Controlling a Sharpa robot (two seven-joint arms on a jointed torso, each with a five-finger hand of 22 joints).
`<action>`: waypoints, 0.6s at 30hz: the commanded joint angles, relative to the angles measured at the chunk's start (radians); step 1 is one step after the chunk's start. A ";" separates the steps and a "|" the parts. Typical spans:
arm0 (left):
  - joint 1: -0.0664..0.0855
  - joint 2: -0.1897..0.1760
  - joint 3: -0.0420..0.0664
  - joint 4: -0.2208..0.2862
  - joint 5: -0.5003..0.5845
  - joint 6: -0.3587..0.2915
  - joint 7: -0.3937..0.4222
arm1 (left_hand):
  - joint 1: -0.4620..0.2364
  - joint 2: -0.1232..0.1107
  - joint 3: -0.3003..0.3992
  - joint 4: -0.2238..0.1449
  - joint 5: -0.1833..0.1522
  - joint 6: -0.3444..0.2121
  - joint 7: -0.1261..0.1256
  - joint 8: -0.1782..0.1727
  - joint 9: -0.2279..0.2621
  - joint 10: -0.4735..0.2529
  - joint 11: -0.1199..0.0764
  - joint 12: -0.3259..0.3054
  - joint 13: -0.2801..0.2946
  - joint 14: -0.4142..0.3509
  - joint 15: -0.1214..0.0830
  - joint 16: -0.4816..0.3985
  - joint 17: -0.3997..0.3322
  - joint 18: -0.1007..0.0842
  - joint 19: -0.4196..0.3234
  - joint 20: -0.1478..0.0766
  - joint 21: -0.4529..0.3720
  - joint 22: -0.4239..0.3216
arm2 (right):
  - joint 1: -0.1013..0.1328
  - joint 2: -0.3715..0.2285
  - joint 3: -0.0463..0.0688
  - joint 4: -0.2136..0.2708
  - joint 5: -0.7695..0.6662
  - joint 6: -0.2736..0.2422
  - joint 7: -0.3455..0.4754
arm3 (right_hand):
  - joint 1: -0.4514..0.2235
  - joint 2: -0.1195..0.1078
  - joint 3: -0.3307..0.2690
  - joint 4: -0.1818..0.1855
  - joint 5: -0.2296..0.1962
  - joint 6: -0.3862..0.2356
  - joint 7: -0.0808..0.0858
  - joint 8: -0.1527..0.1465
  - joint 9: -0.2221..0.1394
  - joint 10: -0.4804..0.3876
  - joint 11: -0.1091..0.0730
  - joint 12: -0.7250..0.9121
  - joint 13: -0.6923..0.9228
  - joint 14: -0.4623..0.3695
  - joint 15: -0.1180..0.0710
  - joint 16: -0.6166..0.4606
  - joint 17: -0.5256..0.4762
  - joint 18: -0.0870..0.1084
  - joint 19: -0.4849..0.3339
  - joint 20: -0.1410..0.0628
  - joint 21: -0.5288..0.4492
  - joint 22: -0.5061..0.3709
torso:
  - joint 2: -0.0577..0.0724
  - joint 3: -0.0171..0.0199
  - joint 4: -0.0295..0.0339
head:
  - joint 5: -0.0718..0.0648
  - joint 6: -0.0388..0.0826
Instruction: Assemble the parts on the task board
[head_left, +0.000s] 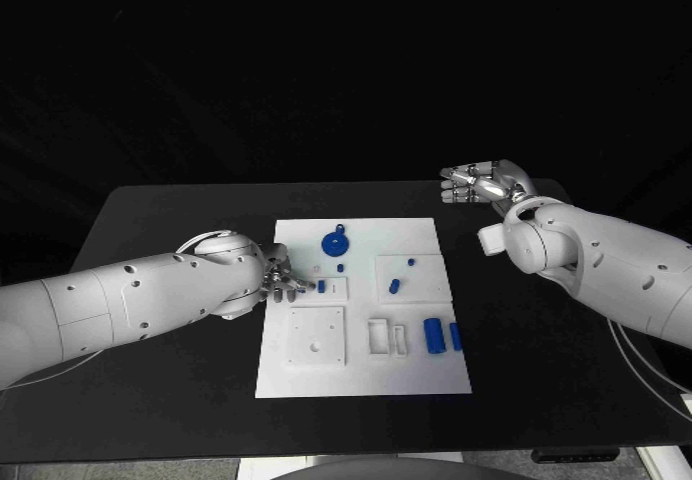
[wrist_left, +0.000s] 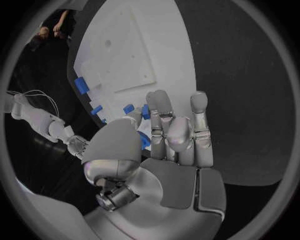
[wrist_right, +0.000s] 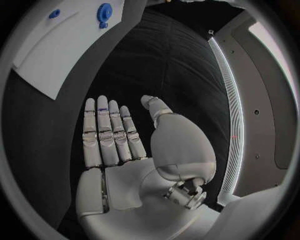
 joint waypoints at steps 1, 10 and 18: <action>-0.007 0.002 -0.004 0.003 -0.002 0.001 -0.012 | -0.004 -0.026 0.001 0.027 -0.002 0.006 -0.002 -0.004 -0.001 0.048 -0.005 0.003 -0.002 -0.003 -0.006 -0.007 -0.001 -0.007 -0.001 -0.005 -0.007 0.018 | -0.001 0.000 0.000 0.001 0.000 0.014 0.010 | -0.007 -0.001 0.004 0.000 0.006 -0.004 0.003 -0.003 0.000 -0.006 0.002 -0.003 -0.001 -0.007 -0.002 -0.005 -0.001 0.012 -0.007 0.003 -0.003 -0.002 | 0.000 0.0003 -0.0007 | -0.001 0.001; -0.007 0.000 -0.004 0.001 -0.002 -0.023 -0.006 | -0.015 -0.056 -0.011 0.047 -0.002 0.007 -0.001 -0.011 -0.006 0.048 -0.005 0.003 -0.008 -0.004 -0.007 -0.011 -0.004 -0.010 -0.001 -0.008 -0.008 0.018 | -0.001 0.000 0.000 0.001 0.000 0.014 0.010 | -0.007 -0.001 0.004 0.000 0.006 -0.004 0.003 -0.003 0.000 -0.006 0.002 -0.003 -0.001 -0.007 -0.002 -0.005 -0.001 0.012 -0.007 0.003 -0.003 -0.002 | 0.000 0.0004 0.0000 | -0.004 0.000; -0.007 -0.001 -0.004 0.003 0.003 -0.047 0.003 | -0.011 -0.048 -0.006 0.045 -0.002 0.009 -0.001 -0.015 -0.009 0.048 -0.005 0.004 -0.012 -0.003 -0.008 -0.013 -0.003 -0.011 0.000 -0.010 -0.008 0.018 | -0.001 0.000 0.000 0.001 0.000 0.015 0.010 | -0.007 -0.001 0.004 0.000 0.006 -0.004 0.003 -0.003 0.000 -0.006 0.002 -0.003 -0.001 -0.007 -0.002 -0.005 -0.001 0.012 -0.007 0.003 -0.003 -0.002 | 0.000 0.0003 -0.0002 | -0.005 0.002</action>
